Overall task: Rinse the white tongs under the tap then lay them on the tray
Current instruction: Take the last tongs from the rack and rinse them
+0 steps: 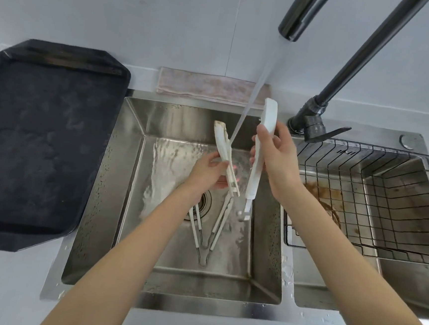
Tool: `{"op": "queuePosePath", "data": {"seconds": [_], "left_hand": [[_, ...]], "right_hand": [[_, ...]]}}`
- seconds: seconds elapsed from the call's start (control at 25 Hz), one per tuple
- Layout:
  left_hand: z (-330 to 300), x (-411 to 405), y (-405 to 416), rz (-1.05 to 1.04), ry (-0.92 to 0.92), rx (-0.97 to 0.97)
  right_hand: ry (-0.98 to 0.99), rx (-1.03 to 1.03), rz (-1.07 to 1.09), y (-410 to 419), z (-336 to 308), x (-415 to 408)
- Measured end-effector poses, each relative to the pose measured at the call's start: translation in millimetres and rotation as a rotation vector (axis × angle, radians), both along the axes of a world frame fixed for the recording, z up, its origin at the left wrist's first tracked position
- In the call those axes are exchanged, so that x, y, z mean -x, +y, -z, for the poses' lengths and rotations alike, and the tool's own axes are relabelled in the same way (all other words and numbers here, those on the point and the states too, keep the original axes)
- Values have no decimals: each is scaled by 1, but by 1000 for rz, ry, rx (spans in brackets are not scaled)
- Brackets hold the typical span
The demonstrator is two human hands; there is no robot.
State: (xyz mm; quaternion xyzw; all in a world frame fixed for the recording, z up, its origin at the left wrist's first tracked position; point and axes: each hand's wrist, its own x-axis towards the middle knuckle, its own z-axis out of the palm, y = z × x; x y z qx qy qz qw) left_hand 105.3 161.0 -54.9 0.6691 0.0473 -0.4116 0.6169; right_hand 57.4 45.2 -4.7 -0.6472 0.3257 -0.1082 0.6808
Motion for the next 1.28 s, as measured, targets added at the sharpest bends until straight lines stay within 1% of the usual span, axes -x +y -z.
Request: {"op": "queuePosePath", "data": {"seconds": [0.12,0.24,0.36,0.44,0.52,0.6,0.76,0.84,0.92,1.08,1.16,1.28], "left_hand": [[1,7,-10,67,54,17],[-1,11,-13,85,102,48],[0,14,-15,106,108,36],[1,14,-15,94,117,40],[3,12,-13,48,151,72],[5,8,-8,-25,216,115],[1,-2,3,-209,360,272],[-6,-8,5,-225,373,367],[-14,-14,3,-188,346,432],[-26,-24,-9,-109,290,456],[-29,-26,-16,-122,299,468],[-32,-28,-25,-158,355,482]], "right_hand": [[13,120,-9,-2,-8,5],[19,206,-46,-2,-10,9],[28,257,-62,-2,-8,12],[35,255,-46,-5,-2,14],[17,157,1,-10,7,15],[24,-3,68,-15,16,15],[86,-459,213,-15,44,10],[90,-621,246,-11,59,7],[91,-710,252,-8,69,6],[72,-910,235,-6,84,2],[80,-964,236,-7,88,-1],[98,-980,236,-10,86,-2]]}}
